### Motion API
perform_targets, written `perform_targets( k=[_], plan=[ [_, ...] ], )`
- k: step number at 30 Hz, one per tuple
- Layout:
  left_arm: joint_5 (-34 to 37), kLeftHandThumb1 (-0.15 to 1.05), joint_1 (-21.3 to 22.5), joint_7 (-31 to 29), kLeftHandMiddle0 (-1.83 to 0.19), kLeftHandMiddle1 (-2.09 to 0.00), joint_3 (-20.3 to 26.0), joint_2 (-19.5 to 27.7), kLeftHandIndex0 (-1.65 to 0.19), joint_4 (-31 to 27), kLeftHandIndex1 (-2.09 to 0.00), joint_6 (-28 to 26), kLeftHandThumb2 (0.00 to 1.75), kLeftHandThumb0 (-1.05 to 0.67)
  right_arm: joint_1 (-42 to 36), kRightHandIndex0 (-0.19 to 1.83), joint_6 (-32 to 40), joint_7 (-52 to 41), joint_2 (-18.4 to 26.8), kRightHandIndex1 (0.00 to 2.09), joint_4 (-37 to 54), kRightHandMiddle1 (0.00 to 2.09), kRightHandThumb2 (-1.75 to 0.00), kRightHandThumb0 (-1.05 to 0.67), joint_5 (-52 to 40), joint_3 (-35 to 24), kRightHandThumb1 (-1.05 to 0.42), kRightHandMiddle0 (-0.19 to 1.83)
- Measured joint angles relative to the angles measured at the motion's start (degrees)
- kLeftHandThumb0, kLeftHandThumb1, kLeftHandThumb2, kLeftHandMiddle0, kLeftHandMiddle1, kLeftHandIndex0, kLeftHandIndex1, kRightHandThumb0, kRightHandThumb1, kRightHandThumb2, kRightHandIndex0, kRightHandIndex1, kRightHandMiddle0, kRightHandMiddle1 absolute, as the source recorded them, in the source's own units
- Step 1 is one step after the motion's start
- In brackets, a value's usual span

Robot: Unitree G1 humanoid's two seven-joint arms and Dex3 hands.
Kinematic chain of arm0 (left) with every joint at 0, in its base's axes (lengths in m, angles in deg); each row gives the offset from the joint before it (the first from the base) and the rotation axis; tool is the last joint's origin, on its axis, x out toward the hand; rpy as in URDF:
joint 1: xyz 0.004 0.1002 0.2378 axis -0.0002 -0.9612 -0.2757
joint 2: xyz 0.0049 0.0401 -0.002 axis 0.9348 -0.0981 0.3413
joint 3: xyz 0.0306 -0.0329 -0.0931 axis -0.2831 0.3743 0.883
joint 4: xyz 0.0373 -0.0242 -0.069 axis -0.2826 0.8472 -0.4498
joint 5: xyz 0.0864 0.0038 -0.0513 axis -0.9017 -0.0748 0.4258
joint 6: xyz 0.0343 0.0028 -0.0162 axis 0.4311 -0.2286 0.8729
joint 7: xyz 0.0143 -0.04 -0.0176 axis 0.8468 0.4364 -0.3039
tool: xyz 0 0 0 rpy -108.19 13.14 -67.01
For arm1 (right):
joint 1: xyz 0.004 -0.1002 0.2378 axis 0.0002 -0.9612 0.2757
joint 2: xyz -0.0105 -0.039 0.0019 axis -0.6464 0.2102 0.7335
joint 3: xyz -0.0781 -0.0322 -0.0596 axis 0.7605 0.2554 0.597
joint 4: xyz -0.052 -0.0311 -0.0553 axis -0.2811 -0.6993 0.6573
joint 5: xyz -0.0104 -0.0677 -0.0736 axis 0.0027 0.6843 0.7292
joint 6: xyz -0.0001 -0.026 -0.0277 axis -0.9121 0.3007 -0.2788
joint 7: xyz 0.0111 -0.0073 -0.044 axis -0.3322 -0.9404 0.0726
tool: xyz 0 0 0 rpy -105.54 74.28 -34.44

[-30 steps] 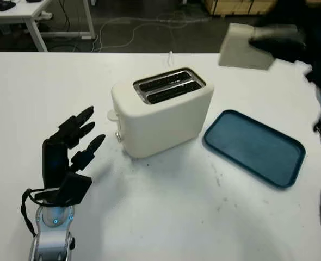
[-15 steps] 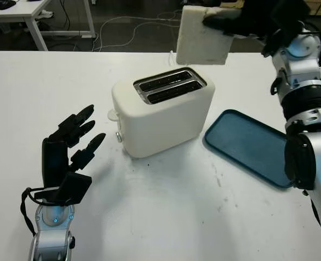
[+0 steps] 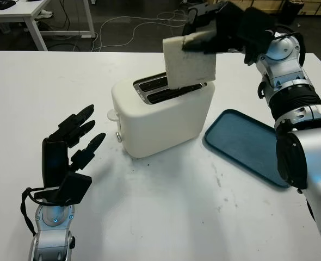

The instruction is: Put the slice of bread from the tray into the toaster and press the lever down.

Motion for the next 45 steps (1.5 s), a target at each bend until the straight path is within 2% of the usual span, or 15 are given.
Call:
perform_targets(
  k=[11,20,30,37,41,45],
  plan=[
    [-0.01,0.92,0.00,0.01,-0.84,0.00,-0.08,-0.06,-0.70,0.00,0.00,0.00,0.07,-0.39,-0.01,1.20,0.36,-2.15,-0.76,1.57,-0.38,1.60,-0.03,-0.61,0.35,-0.09,-0.92,1.01],
    [-0.04,0.92,0.00,0.01,-0.84,0.00,-0.40,-0.27,-0.70,0.00,0.00,-0.01,0.07,-0.38,-0.01,1.18,0.62,-2.90,-4.58,1.64,-1.50,1.69,-0.02,-0.64,0.32,0.00,-0.92,1.00],
    [-0.08,0.92,-0.01,0.08,-0.84,0.00,-0.57,-0.33,-0.68,0.15,0.00,0.28,0.11,-0.35,0.00,1.18,0.62,-3.07,-8.19,1.67,-1.57,1.65,-0.02,-0.62,1.04,1.29,-0.92,0.99],
    [-0.05,0.92,-0.04,0.14,-0.83,0.00,-0.56,-0.25,-0.68,1.54,0.00,2.61,0.11,-0.35,-0.02,1.17,0.62,-2.64,-8.86,1.72,-1.56,1.74,-0.01,-0.63,1.87,1.76,-0.92,0.98],
    [-0.01,0.92,-0.05,0.18,-0.83,0.00,-0.54,-0.25,-0.67,2.05,0.00,3.36,0.11,-0.35,-0.11,1.13,0.62,-3.15,-8.89,1.72,-1.56,1.71,-0.03,-0.67,1.88,1.76,-0.92,0.96],
    [-0.03,0.92,-0.31,0.18,-0.83,0.00,-0.53,-0.25,-0.67,2.04,0.00,3.40,0.11,-0.36,-0.23,1.08,0.28,-3.15,-8.55,1.59,-1.44,1.52,-0.05,-0.73,2.02,2.06,-0.92,0.94]
  ],
)
